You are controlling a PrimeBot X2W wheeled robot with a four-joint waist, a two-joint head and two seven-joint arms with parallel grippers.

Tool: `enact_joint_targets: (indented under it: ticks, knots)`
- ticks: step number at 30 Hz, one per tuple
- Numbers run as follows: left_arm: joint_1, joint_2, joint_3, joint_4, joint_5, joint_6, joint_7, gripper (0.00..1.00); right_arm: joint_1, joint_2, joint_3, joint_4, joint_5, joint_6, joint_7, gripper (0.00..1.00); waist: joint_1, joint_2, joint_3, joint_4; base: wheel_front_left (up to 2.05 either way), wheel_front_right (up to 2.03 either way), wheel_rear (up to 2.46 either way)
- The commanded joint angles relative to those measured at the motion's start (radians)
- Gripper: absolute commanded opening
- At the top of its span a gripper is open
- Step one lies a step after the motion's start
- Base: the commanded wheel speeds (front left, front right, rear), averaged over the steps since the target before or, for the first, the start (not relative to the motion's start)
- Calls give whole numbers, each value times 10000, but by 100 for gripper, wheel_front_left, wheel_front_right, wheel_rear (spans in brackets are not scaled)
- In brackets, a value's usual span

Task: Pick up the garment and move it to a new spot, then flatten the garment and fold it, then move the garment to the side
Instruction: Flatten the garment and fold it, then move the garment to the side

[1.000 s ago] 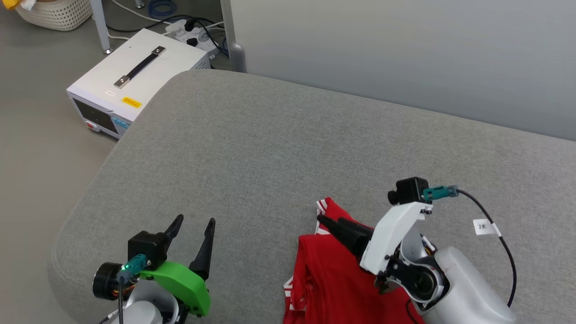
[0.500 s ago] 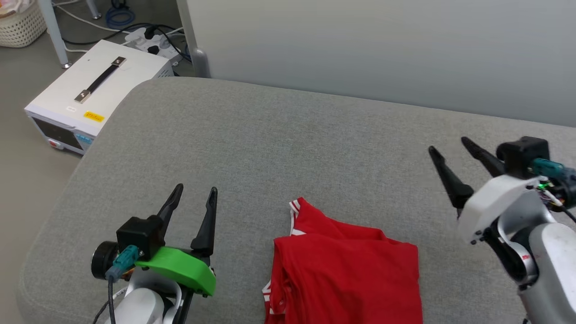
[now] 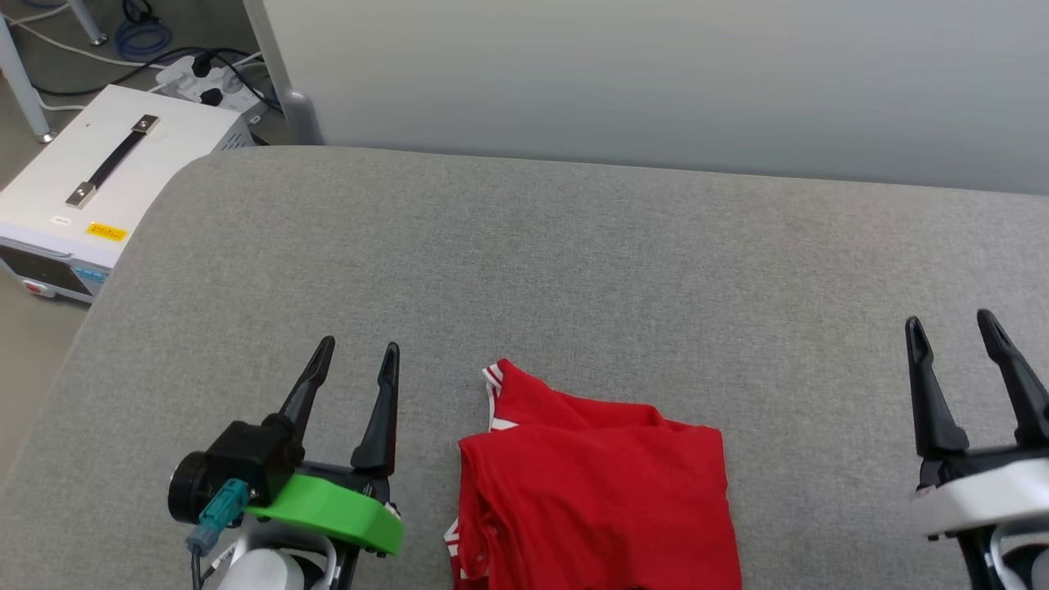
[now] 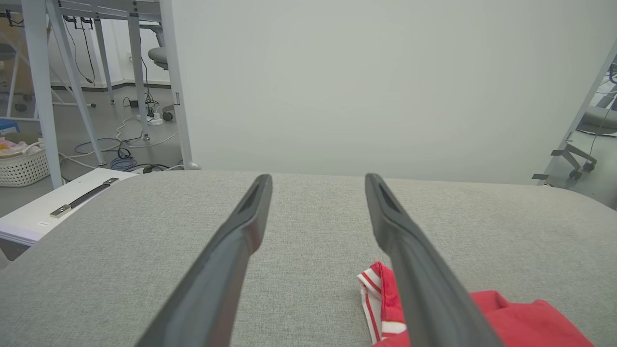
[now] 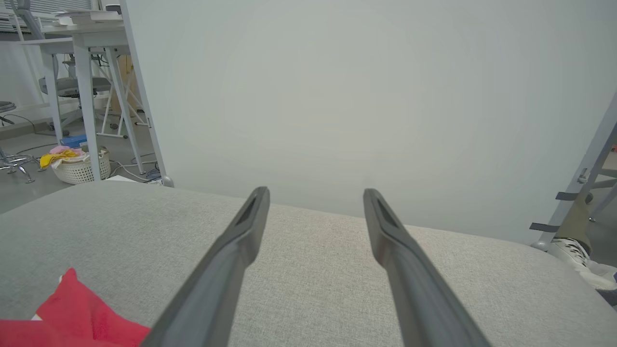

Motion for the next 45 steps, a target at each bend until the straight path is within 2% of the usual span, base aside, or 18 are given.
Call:
enact_joint_targets:
  ticks: [1,5,9,18,29,32,36,42,45]
  knots:
    - [219,-142,120,-49,142,-107,-57,100,216,215,-99,-112,-44,-6,-231,100,0,-1,11,-22,0,0,0]
    - [455,-548,418,-88,643,-443,-57,100,824,1016,-362,-343,-247,-6,-684,100,0,-1,9,-30,0,0,0]
    - [580,-795,574,-44,1062,-675,-57,100,1134,1351,-428,-275,-420,-6,-893,100,0,-1,31,-14,0,0,0]
    - [639,-1162,960,-78,1593,-970,-57,100,1095,1463,-361,113,-503,-6,-1089,100,0,-1,28,25,0,0,0]
    - [641,-1319,1083,59,1746,-1065,-57,100,1084,1482,-298,264,-511,-6,-1107,100,0,-1,18,112,0,0,0]
    - [618,-1336,1070,98,1755,-1071,-57,100,1122,1404,-167,366,-426,-6,-777,100,0,-1,37,156,0,0,0]
    - [568,-1341,1016,106,1726,-1076,-57,100,1096,1107,380,392,-21,-6,949,100,0,-1,126,230,0,0,0]
    - [437,-1296,895,129,1672,-1077,-57,100,860,465,1358,92,889,-6,5508,100,0,-1,394,370,0,0,0]
    - [341,-1296,806,150,1658,-1078,-57,100,606,817,1423,-136,1433,-6,7509,100,0,-1,534,488,0,0,0]
